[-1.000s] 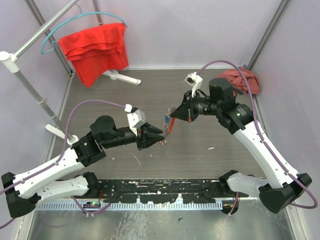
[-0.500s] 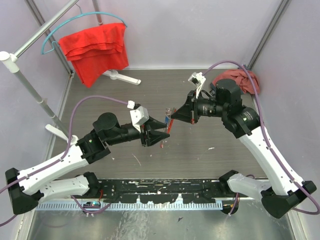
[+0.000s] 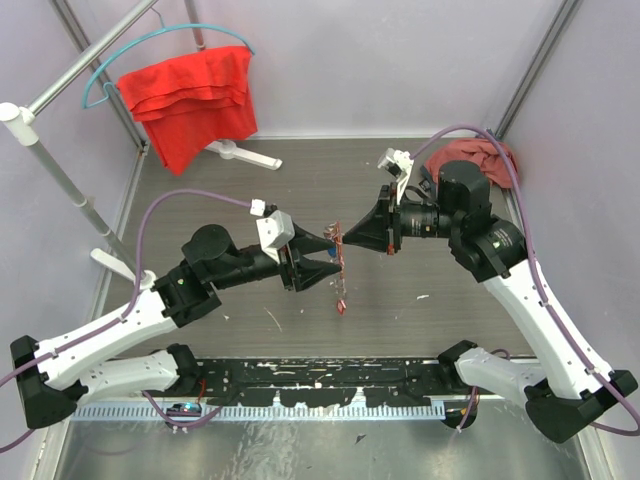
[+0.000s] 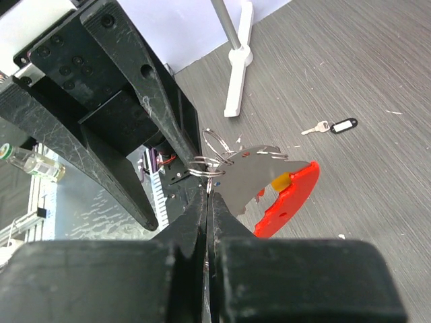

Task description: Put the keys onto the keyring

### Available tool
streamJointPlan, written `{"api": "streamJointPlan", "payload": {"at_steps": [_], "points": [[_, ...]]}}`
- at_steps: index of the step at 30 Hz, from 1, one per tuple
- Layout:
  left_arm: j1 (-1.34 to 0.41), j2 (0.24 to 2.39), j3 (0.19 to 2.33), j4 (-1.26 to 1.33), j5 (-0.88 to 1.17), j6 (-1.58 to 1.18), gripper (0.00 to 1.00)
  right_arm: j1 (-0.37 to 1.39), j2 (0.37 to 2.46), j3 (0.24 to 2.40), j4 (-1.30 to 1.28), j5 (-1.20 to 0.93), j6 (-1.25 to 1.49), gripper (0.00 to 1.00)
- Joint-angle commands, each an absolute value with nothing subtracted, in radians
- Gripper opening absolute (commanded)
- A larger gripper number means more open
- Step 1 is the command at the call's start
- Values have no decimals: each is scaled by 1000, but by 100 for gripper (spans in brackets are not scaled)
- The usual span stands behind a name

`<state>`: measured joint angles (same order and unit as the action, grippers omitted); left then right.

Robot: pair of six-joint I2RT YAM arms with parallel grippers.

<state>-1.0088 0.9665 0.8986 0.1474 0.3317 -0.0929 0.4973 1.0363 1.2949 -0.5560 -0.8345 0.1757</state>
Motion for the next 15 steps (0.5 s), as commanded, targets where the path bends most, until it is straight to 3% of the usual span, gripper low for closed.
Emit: {"api": "streamJointPlan", "payload": {"at_steps": [1, 15], "points": [[-1011, 952, 940, 206, 332, -84, 54, 499, 1005, 1299, -472, -889, 152, 1], [-1011, 952, 942, 212, 336, -88, 56, 500, 980, 1280, -462, -938, 115, 1]]}}
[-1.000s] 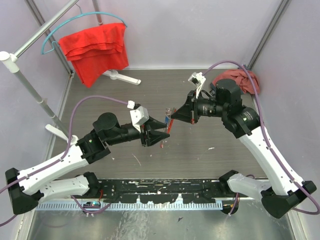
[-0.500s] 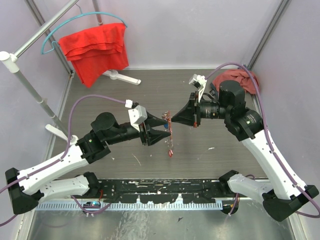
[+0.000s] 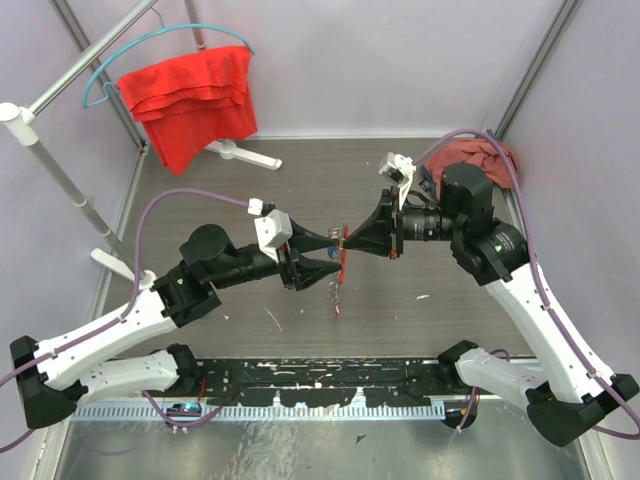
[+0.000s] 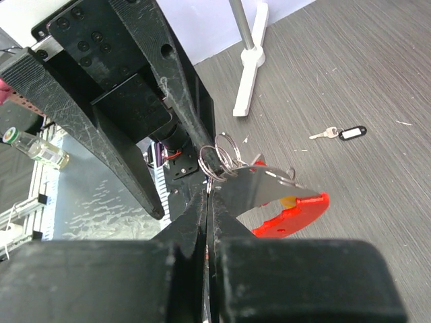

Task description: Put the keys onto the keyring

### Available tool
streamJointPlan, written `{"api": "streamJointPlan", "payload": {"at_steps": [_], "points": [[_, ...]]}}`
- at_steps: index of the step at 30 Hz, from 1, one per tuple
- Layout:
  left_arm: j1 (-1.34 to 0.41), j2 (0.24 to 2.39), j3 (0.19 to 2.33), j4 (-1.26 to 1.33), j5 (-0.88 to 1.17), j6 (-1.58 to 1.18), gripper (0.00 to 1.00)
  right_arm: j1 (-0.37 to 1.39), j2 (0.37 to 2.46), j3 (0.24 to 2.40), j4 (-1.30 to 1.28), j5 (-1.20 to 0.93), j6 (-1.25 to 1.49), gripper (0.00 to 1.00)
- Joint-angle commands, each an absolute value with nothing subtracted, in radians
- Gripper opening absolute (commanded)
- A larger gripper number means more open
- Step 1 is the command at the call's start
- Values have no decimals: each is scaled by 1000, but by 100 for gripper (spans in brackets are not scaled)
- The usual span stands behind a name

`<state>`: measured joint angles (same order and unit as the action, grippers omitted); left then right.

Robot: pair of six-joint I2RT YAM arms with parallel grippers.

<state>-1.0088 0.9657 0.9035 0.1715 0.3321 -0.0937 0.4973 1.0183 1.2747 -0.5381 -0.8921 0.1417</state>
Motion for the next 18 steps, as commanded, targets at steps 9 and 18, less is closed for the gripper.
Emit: {"api": "streamJointPlan", "payload": {"at_steps": [9, 18], "points": [[-1012, 951, 955, 212, 364, -95, 53, 505, 974, 1273, -451, -965, 106, 1], [-1011, 956, 969, 212, 403, -104, 47, 515, 982, 1270, -440, -974, 107, 1]]}}
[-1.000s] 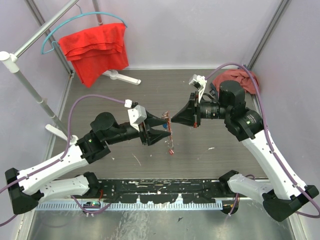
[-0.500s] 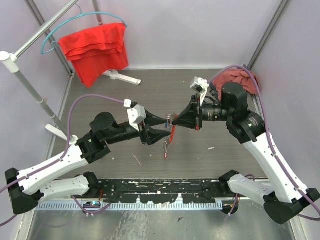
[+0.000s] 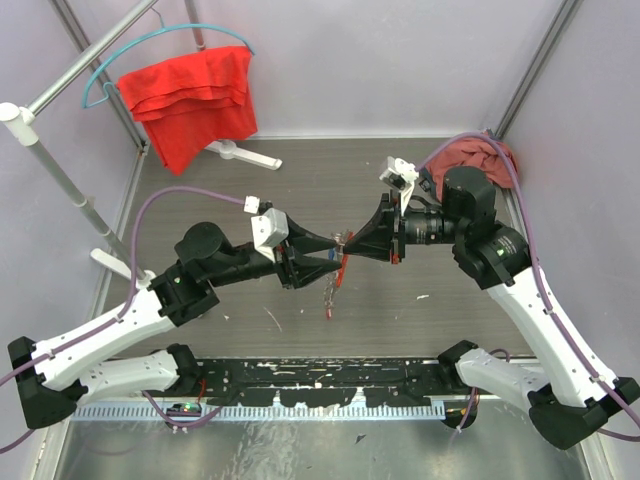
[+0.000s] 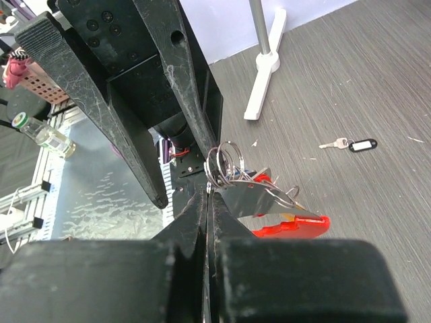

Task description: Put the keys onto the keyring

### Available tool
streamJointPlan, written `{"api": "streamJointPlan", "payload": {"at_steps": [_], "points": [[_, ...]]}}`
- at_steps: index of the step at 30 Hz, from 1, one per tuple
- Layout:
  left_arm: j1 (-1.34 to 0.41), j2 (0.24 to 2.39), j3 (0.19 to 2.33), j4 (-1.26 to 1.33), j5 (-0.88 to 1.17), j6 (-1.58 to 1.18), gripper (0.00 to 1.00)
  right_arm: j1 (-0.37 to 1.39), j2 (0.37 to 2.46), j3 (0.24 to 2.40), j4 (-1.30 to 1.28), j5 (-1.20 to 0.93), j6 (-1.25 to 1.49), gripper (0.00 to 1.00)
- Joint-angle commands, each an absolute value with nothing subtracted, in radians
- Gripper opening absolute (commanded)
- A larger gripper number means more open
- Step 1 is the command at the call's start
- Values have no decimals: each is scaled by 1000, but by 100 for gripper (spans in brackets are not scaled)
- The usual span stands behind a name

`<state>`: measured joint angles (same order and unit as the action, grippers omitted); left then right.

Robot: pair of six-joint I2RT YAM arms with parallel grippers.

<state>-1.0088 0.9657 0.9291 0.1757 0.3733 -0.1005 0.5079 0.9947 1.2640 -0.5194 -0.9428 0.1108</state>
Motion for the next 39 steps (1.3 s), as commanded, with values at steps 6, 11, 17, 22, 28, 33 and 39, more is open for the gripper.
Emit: {"api": "streamJointPlan", "payload": {"at_steps": [6, 11, 17, 22, 28, 33, 39], "points": [[-1011, 964, 971, 212, 418, -107, 42, 518, 981, 1270, -433, -976, 107, 1], [-1012, 975, 971, 206, 425, -107, 40, 520, 977, 1266, -426, -985, 105, 1], [-1011, 981, 979, 201, 445, -109, 36, 523, 973, 1262, -420, -995, 103, 1], [-1011, 980, 983, 196, 447, -110, 30, 524, 972, 1262, -420, -995, 98, 1], [-1011, 980, 985, 195, 445, -114, 13, 524, 966, 1259, -428, -993, 89, 1], [-1011, 982, 997, 176, 428, -120, 0, 525, 958, 1275, -437, -975, 81, 4], [-1012, 984, 1029, 91, 402, -97, 0, 525, 932, 1294, -451, -914, 50, 29]]}}
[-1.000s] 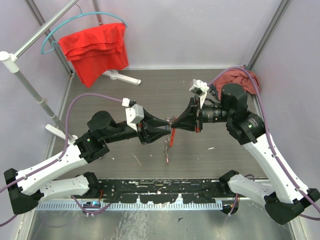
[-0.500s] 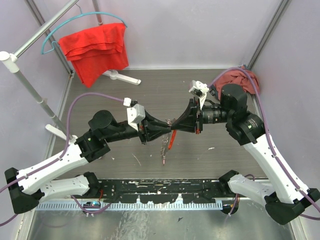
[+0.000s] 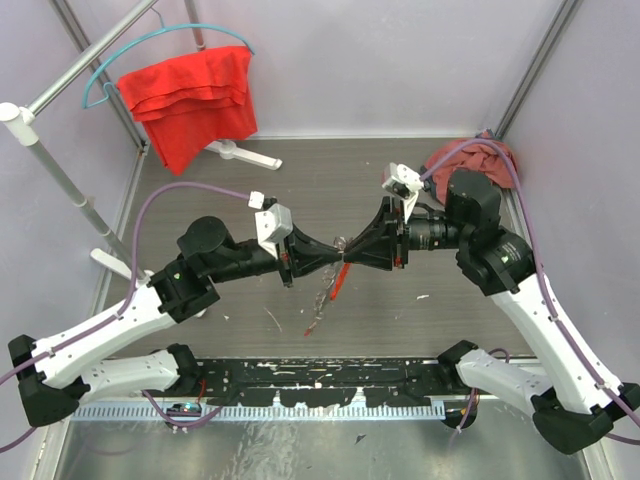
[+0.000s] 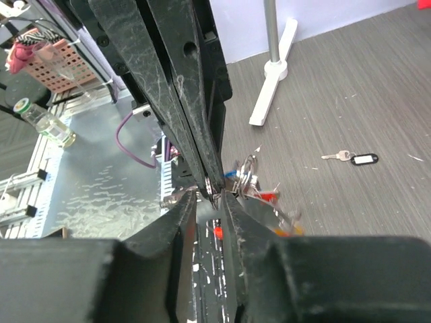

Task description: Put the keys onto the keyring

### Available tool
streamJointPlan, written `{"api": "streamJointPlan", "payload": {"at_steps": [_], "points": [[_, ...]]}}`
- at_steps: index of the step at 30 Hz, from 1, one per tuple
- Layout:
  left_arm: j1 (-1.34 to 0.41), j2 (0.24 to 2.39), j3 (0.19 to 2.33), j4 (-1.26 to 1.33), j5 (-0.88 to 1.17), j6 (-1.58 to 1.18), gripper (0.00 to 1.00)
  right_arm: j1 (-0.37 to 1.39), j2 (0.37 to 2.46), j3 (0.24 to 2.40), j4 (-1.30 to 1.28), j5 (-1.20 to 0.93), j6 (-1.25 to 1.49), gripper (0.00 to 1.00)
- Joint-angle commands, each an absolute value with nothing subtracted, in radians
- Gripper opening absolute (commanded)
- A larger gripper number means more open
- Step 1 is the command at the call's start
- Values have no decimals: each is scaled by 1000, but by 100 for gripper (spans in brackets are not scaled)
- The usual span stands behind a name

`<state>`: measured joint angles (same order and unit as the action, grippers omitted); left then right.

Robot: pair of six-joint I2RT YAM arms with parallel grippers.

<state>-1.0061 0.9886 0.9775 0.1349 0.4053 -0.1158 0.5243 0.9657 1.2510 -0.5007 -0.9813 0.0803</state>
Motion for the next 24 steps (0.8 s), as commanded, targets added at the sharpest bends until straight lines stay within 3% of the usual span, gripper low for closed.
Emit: {"api": "streamJointPlan", "payload": {"at_steps": [1, 14, 24], "points": [[-1011, 983, 1031, 79, 395, -93, 0, 525, 925, 1295, -452, -899, 44, 32], [-1011, 983, 1090, -42, 408, 93, 0, 525, 750, 1202, -413, -694, -133, 38], [-1012, 1038, 1200, -98, 457, 370, 0, 525, 734, 1215, -413, -720, -296, 45]]}}
